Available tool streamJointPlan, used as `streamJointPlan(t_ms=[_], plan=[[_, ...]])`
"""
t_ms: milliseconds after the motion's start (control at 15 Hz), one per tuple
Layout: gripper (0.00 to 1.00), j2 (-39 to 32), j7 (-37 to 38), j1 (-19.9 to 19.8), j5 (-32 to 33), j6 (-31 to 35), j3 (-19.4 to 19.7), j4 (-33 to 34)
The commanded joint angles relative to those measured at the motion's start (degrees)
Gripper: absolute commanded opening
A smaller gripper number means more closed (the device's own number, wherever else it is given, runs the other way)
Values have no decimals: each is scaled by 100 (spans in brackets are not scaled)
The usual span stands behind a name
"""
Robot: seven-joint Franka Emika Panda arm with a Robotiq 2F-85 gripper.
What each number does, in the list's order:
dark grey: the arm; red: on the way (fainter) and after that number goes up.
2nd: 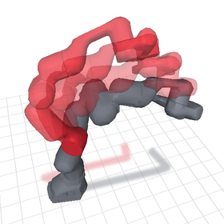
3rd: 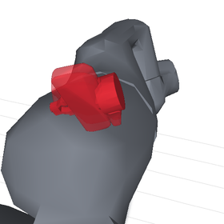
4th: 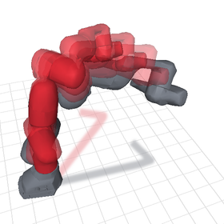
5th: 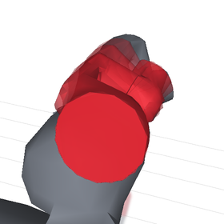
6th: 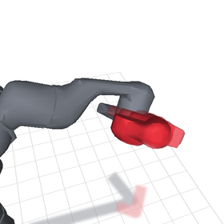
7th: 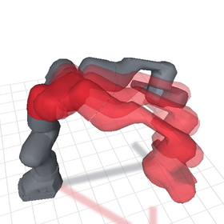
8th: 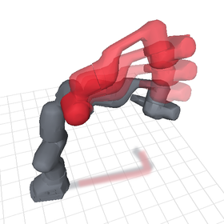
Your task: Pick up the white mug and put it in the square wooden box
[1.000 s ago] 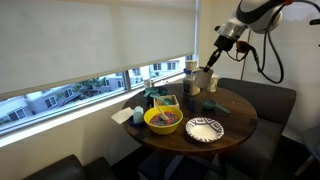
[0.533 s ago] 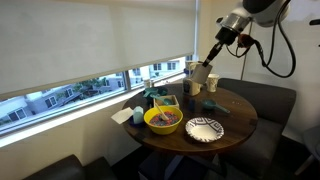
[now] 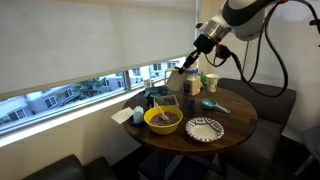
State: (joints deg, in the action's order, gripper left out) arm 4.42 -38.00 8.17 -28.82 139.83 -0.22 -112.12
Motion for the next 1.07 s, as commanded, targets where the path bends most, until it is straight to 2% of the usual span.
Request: streamJointPlan(t_ms=[0, 267, 533, 867, 1000], plan=[[1, -777, 82, 11, 63, 352, -259, 538], [1, -1374, 155, -151, 306, 795, -461, 881], [1, -1700, 325, -272, 593, 563, -603, 1145], [1, -1908, 691, -317, 1293, 366, -663, 1402], [1, -1954, 764, -359, 1310, 138, -732, 1508]])
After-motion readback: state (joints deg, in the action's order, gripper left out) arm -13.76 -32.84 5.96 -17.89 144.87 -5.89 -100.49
